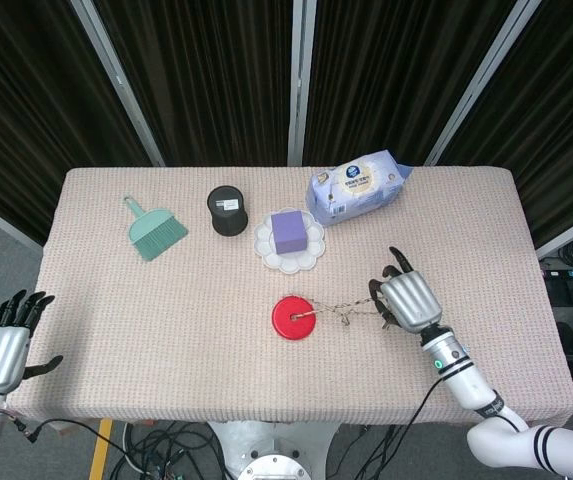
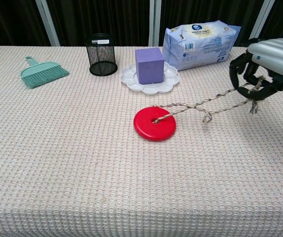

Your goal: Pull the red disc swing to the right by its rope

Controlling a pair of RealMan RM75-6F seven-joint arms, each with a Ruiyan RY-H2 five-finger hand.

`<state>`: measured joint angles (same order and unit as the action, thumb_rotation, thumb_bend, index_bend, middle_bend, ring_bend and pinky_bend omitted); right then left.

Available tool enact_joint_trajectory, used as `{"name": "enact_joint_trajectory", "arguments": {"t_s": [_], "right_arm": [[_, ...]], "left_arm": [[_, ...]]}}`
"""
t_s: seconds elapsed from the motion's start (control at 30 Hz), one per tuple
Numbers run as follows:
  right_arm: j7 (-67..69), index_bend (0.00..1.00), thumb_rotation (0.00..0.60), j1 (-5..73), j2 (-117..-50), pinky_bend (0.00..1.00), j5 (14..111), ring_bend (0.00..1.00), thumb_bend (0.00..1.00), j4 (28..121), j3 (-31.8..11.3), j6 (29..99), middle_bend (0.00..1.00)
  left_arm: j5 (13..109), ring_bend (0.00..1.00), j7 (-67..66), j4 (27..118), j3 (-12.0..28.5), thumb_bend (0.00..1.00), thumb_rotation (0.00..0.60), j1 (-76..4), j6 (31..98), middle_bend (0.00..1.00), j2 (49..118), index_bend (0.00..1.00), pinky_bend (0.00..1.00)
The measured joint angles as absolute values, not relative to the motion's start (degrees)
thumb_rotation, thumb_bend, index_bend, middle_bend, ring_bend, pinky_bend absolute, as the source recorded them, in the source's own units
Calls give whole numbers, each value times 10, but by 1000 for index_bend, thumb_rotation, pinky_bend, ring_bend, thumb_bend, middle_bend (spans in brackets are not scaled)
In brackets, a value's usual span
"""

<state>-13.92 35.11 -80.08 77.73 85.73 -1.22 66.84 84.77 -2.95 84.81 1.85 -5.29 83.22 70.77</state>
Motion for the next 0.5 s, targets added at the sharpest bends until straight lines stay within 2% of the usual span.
{"name": "enact_joint_trajectory", "arguments": {"t_s": [0.5], "right_arm": [[-18,995,600,269,-756,0,784,333,522,767,-5,707,905]], "left_arm": [[854,50,-43,863,20,22,600,-56,838,118,702,154,134]]}}
